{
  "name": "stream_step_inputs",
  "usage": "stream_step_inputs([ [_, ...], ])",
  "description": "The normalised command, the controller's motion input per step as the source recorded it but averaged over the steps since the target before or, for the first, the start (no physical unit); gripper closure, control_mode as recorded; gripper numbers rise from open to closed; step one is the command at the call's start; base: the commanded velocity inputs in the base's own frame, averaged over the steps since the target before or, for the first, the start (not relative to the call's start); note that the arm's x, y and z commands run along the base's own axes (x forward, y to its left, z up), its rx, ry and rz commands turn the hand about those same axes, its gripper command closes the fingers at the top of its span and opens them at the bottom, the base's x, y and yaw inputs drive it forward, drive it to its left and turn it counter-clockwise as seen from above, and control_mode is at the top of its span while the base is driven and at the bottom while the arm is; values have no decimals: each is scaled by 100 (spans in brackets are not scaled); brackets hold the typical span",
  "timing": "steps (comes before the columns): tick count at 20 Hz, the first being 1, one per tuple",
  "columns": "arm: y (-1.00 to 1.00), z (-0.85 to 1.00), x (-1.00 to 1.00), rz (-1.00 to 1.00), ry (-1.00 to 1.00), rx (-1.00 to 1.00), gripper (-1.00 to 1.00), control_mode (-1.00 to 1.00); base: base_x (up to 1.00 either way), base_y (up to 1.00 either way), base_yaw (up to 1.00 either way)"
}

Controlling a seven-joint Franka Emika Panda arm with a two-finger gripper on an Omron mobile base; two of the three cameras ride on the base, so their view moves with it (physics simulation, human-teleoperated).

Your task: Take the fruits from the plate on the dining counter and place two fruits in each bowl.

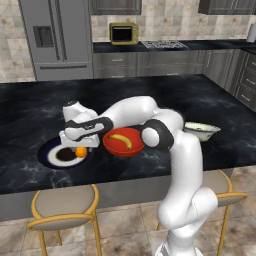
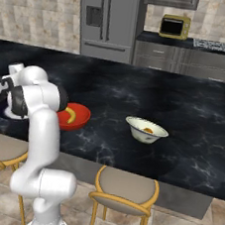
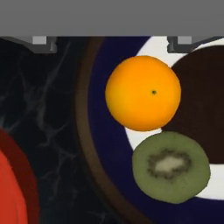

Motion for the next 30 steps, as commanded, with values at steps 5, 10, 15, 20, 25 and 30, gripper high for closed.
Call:
stream_step_inputs([
  [5, 12, -23, 27, 3, 2, 0, -100, -100, 0, 0, 0],
  [10, 14, -24, 27, 3, 3, 0, -100, -100, 0, 0, 0],
  [15, 10, -14, 15, 3, 0, 0, -100, -100, 0, 0, 0],
  [20, 6, -12, -2, 0, 2, 0, 100, -100, 0, 0, 0],
  [25, 1, -20, -3, 0, 14, 0, 100, -100, 0, 0, 0],
  [30, -3, -2, -18, 0, 8, 1, 100, -100, 0, 0, 0],
])
